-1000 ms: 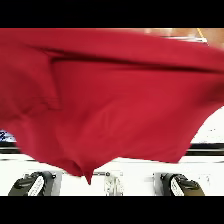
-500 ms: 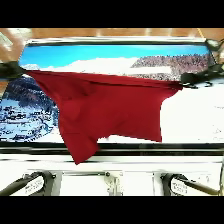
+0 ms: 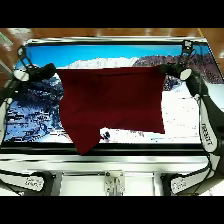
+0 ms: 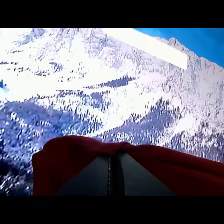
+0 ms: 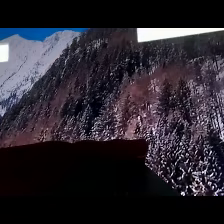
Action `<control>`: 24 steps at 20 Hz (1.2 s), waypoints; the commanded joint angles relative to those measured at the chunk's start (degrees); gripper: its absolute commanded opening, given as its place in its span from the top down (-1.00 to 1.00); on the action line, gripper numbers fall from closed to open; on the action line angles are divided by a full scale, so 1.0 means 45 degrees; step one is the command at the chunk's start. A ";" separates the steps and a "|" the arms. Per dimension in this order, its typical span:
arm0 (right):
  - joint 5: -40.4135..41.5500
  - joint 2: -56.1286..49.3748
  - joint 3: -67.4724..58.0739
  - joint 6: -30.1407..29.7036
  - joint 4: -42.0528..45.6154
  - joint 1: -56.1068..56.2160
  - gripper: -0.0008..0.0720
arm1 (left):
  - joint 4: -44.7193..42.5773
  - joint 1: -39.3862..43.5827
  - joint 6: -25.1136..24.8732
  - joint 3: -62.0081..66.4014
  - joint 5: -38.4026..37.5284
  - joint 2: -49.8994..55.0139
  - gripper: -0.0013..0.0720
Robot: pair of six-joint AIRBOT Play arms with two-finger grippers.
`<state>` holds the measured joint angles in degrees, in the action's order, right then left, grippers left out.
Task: Fold the shirts.
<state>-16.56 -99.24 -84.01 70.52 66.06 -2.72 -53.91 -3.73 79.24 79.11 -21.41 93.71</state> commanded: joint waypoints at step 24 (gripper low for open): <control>-0.8976 -0.0952 0.0097 0.2025 0.2647 -0.0243 0.51 | -0.2531 -0.0772 -0.0583 0.1797 -1.0554 0.2341 0.35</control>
<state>-56.69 -103.39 -83.57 78.37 77.58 -3.60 -66.94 -7.09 76.27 87.13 -66.65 103.68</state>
